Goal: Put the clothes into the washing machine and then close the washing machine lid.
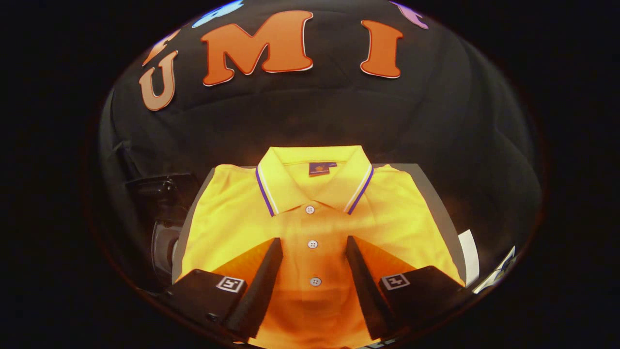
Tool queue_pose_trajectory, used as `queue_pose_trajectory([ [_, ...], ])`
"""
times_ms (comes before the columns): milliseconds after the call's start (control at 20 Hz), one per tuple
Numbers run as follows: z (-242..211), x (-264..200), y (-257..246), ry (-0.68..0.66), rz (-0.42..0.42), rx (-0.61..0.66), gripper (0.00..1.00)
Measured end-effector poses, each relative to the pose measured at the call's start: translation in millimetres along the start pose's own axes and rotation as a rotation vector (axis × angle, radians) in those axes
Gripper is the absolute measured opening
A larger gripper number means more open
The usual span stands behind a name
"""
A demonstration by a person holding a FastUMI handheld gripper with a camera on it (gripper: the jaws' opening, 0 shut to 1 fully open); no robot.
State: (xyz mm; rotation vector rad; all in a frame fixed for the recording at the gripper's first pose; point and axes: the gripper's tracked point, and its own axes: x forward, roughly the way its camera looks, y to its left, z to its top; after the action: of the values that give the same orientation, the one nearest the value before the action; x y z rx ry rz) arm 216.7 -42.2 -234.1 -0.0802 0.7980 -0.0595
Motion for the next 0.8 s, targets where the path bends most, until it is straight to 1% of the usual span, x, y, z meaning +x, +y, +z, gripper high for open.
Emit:
queue_pose_trajectory([
  [100,0,0,6,0.022,0.018,-0.004,0.68],
  [150,1,1,7,0.031,0.014,-0.003,0.59],
  [200,1,1,5,0.052,-0.004,0.004,0.53],
  [250,0,0,4,0.071,-0.024,0.013,0.52],
  [300,1,0,8,0.091,-0.026,0.017,0.52],
  [350,3,2,9,0.109,-0.041,0.020,0.38],
  [550,3,0,12,0.126,-0.068,0.015,0.19],
  [600,5,0,12,0.112,-0.061,0.019,0.19],
  [650,5,0,12,0.098,-0.060,0.045,0.10],
  [800,7,-4,9,0.029,-0.042,0.127,0.10],
])
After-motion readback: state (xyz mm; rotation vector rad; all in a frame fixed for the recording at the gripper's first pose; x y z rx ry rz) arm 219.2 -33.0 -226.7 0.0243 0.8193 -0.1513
